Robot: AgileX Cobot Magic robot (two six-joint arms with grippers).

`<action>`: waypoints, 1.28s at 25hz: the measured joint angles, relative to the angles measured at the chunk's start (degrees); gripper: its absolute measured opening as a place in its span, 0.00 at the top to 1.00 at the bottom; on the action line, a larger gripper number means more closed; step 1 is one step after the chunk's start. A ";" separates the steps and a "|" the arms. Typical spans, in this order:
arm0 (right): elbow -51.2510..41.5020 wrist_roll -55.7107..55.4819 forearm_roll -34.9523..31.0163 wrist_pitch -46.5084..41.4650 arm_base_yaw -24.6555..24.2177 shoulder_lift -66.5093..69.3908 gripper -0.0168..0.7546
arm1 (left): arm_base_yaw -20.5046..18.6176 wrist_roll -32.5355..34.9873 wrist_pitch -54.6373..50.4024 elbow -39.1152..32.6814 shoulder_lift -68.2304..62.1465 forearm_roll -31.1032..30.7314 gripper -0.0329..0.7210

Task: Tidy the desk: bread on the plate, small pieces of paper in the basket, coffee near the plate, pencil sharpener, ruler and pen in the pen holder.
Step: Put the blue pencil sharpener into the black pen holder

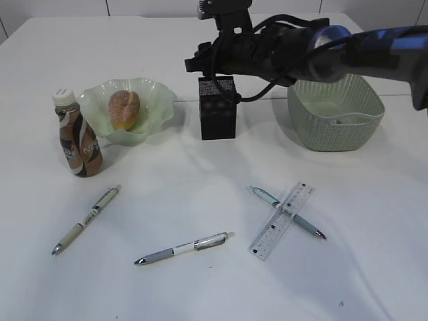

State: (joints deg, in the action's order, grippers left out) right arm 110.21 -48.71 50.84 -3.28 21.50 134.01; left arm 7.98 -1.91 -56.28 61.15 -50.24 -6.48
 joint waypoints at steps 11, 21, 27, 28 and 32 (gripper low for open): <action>0.03 0.00 0.08 0.12 0.00 1.91 0.48 | 0.00 0.00 0.03 0.00 0.00 0.00 0.26; 0.03 0.00 0.08 -3.91 0.00 1.91 0.48 | 0.00 0.00 0.83 0.00 0.00 0.00 0.26; 0.03 0.00 0.08 -4.15 0.00 1.91 0.48 | 0.00 0.00 1.36 0.00 0.00 0.00 0.26; 0.03 0.00 0.08 -4.28 0.00 1.91 0.48 | 0.00 0.00 1.45 0.00 0.00 0.00 0.26; 0.03 0.00 0.08 -4.42 0.00 1.91 0.48 | 0.00 0.00 1.47 0.00 0.00 0.00 0.26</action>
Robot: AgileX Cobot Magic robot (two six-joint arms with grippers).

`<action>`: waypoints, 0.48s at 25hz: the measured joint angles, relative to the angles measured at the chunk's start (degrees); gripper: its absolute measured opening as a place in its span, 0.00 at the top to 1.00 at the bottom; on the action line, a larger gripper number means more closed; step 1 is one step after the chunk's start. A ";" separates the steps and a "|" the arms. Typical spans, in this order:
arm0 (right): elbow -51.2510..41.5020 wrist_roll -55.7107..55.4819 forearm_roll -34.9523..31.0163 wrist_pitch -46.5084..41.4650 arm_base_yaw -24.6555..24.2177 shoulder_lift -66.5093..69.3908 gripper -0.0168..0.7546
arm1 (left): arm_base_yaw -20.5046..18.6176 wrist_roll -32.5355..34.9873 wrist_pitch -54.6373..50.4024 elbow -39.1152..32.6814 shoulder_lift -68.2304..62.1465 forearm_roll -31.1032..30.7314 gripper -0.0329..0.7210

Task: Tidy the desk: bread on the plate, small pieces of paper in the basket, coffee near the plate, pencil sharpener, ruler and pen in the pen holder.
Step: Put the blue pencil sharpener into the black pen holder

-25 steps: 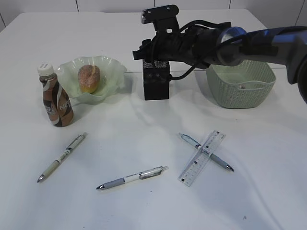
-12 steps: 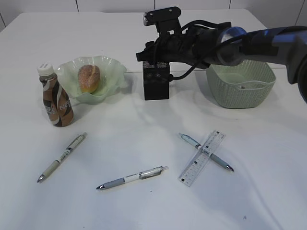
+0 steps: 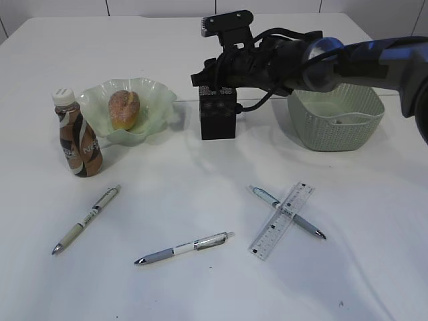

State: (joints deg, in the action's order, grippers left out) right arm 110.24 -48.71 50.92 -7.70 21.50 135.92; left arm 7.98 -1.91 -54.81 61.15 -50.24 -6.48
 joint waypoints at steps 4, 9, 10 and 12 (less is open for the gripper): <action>0.00 -0.26 0.00 0.00 0.00 0.00 0.48 | 0.00 0.00 0.36 0.00 0.00 0.00 0.26; 0.00 -0.58 0.00 -0.31 0.00 0.00 0.47 | 0.00 0.00 0.36 0.00 0.00 0.00 0.26; 0.00 -0.58 0.00 -0.31 0.00 0.00 0.47 | 0.00 0.00 0.41 0.00 0.00 0.00 0.26; 0.00 -0.92 0.00 -0.31 0.00 0.00 0.47 | 0.00 0.00 0.61 0.00 0.00 0.00 0.26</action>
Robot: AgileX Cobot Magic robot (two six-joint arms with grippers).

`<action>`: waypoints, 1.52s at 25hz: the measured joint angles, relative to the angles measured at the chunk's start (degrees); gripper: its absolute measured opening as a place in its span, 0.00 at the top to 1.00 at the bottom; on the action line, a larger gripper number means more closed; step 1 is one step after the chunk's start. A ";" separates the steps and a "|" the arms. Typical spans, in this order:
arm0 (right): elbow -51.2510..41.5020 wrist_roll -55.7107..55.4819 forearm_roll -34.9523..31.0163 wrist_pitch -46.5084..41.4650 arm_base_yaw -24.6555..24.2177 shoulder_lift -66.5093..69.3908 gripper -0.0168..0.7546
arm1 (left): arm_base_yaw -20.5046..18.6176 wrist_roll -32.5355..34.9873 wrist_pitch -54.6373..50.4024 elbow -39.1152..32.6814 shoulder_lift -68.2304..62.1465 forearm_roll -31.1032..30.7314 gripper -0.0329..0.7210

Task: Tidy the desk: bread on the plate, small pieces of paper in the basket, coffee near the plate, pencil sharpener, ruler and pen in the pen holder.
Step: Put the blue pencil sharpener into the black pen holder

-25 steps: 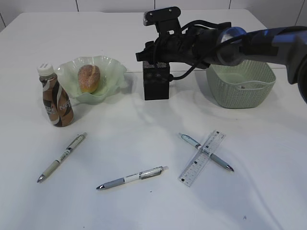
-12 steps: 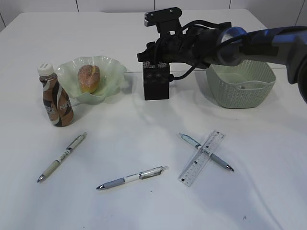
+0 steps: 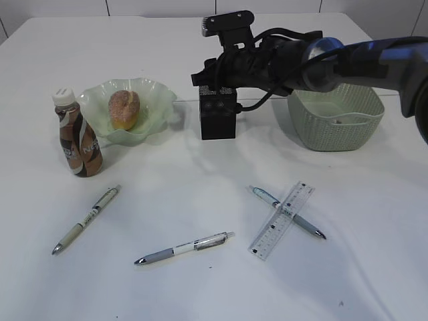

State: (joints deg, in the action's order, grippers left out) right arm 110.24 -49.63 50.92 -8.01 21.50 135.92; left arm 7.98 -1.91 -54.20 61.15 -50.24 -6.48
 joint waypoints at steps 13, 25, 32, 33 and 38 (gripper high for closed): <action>0.00 -0.76 -0.61 -1.36 0.00 0.00 0.47 | 0.00 0.00 0.16 0.00 0.00 0.00 0.26; 0.00 -1.69 -1.05 -3.08 0.34 0.00 0.45 | 0.00 0.00 1.63 0.00 0.00 0.00 0.26; 0.00 -1.69 2.20 0.43 0.34 0.00 0.45 | 0.00 0.00 1.87 0.00 0.00 0.00 0.26; 0.00 -1.69 2.36 1.05 0.34 0.00 0.45 | 0.00 0.00 1.87 0.00 0.00 0.00 0.26; 0.00 -1.69 2.95 2.43 0.34 0.00 0.45 | 0.00 0.00 1.87 0.00 0.00 0.00 0.26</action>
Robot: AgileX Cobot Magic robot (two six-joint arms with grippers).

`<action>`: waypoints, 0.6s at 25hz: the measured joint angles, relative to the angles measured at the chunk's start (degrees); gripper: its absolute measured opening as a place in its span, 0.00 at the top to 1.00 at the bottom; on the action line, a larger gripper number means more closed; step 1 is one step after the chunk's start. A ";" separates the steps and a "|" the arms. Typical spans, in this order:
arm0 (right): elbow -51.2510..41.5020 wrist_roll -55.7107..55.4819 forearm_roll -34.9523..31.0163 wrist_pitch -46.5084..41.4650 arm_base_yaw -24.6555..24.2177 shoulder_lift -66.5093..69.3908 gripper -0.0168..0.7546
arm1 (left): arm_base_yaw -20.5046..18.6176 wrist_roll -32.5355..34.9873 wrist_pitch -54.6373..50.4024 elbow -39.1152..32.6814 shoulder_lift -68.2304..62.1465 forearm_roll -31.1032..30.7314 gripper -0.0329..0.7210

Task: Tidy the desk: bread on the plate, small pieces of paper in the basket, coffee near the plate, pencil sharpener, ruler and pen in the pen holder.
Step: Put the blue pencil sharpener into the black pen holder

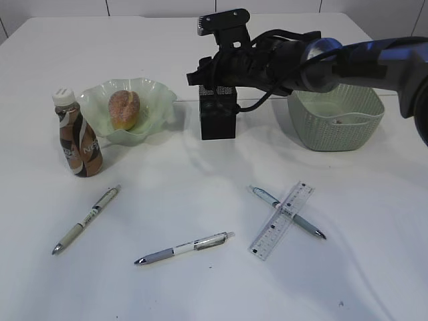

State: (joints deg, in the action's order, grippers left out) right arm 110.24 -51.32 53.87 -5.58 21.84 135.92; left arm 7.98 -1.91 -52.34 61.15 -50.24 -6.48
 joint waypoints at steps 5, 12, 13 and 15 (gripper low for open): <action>0.00 0.00 0.00 0.12 0.00 0.00 0.45 | 0.00 0.00 0.00 0.00 0.00 0.00 0.26; 0.00 -1.59 0.00 -0.11 0.00 0.00 0.34 | 0.00 0.00 0.00 0.00 0.00 0.00 0.26; 0.00 -1.72 0.00 -0.34 0.00 0.00 0.32 | 0.00 0.00 0.00 0.00 0.00 0.00 0.26; 0.00 -1.88 0.00 -0.58 0.00 0.00 0.31 | 0.00 0.00 0.00 0.00 0.00 0.00 0.26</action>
State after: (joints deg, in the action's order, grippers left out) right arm 110.24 -53.20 53.87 -6.15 21.84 135.92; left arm 7.98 -1.91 -52.34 61.15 -50.24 -6.48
